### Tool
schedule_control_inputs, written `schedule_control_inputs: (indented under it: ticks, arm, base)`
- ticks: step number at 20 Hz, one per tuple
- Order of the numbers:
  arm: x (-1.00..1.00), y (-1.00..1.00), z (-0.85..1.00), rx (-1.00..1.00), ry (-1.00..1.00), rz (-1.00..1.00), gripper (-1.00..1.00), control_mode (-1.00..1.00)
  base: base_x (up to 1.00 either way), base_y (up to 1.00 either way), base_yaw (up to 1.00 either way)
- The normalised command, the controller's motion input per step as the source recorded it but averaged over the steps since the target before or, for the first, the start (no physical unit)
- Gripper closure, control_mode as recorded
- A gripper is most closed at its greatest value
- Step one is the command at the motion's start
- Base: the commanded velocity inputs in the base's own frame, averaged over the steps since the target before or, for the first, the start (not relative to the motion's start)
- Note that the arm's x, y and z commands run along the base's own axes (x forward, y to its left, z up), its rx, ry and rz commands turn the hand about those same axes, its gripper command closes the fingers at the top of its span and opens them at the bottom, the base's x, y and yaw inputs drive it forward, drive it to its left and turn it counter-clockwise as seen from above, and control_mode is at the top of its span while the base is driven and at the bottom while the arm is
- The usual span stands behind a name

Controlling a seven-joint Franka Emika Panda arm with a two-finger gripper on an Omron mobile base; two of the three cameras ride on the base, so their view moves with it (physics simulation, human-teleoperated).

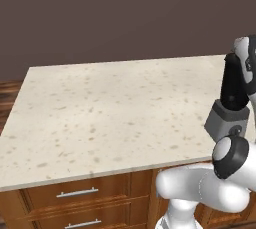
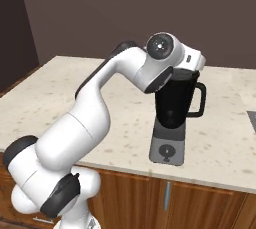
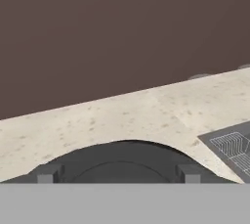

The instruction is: Close the lid blender by securely placing the lid on top.

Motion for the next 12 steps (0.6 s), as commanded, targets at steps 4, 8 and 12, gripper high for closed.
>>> schedule_control_inputs:
  ticks: [4,8,12]
  arm:
    - [0.45,-0.08,-0.02,0.00,0.00,0.01,1.00,-1.00]
    - [0.40,-0.16,-0.03,0.00,0.00,0.00,1.00,-1.00]
    - [0.14,-0.25,-0.08,0.00,0.00,0.00,1.00,-1.00]
  base:
    - [0.00,0.00,0.00]
    - [0.00,0.00,0.00]
    - [0.00,0.00,0.00]
